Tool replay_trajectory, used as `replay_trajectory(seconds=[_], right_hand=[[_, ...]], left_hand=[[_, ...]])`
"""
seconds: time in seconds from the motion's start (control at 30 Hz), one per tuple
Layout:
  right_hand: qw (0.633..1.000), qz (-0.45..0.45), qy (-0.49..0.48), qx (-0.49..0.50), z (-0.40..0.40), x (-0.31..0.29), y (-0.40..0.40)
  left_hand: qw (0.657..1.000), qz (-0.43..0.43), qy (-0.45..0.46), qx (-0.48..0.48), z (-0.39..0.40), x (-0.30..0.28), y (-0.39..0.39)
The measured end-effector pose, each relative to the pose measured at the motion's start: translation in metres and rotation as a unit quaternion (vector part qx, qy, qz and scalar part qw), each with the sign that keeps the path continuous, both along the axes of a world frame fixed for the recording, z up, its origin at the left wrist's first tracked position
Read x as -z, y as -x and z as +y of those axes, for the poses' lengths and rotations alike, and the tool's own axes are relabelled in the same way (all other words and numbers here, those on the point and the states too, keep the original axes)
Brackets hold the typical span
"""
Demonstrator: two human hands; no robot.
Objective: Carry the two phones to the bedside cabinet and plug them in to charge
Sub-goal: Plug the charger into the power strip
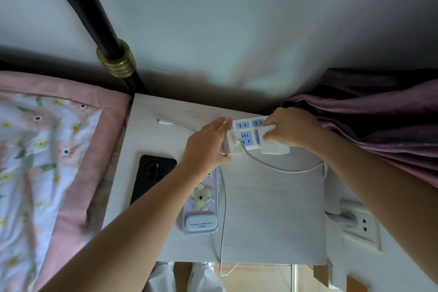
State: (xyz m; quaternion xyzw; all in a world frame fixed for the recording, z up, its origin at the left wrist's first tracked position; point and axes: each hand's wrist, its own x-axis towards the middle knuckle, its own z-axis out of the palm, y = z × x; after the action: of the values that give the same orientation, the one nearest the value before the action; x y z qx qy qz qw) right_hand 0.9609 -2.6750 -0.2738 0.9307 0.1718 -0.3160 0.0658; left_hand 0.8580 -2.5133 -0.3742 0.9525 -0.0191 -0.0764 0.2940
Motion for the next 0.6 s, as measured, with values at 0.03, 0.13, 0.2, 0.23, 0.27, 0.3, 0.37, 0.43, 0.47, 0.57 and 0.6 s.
replay_trajectory(seconds=[0.03,0.13,0.2,0.23,0.27,0.3,0.37,0.43,0.47,0.57,0.6], right_hand=[[1.000,0.004,-0.002,0.005,0.001,0.000,-0.001],[1.000,0.012,-0.001,0.013,0.004,0.004,-0.003],[1.000,0.015,0.006,0.006,0.007,0.006,-0.003],[1.000,0.015,0.008,0.004,0.008,0.007,-0.003],[1.000,0.016,0.010,0.002,0.008,0.007,-0.005],[1.000,0.018,0.012,0.003,0.009,0.007,-0.006],[1.000,0.017,0.009,0.007,0.012,0.006,-0.006],[1.000,0.005,0.008,0.012,0.015,0.006,-0.005],[1.000,-0.002,0.008,0.015,0.017,0.007,-0.005],[0.999,-0.011,0.005,0.032,0.019,0.008,-0.003],[0.999,-0.011,0.003,0.038,0.019,0.009,-0.003]], left_hand=[[1.000,-0.001,0.000,-0.001,0.000,0.000,0.000],[1.000,-0.001,0.004,-0.003,0.000,0.001,-0.001],[1.000,0.003,0.003,-0.005,0.000,0.003,-0.001],[1.000,0.005,0.002,-0.005,0.000,0.003,-0.001],[1.000,0.005,0.002,-0.004,0.001,0.003,-0.001],[1.000,0.006,0.003,-0.003,0.001,0.003,-0.001],[1.000,0.008,0.010,0.003,0.002,0.003,-0.001],[1.000,0.009,0.016,0.001,0.002,0.003,0.000],[1.000,0.008,0.018,-0.003,0.001,0.003,0.000],[1.000,0.008,0.021,-0.009,0.001,0.004,0.000],[1.000,0.005,0.019,-0.009,0.001,0.004,0.000]])
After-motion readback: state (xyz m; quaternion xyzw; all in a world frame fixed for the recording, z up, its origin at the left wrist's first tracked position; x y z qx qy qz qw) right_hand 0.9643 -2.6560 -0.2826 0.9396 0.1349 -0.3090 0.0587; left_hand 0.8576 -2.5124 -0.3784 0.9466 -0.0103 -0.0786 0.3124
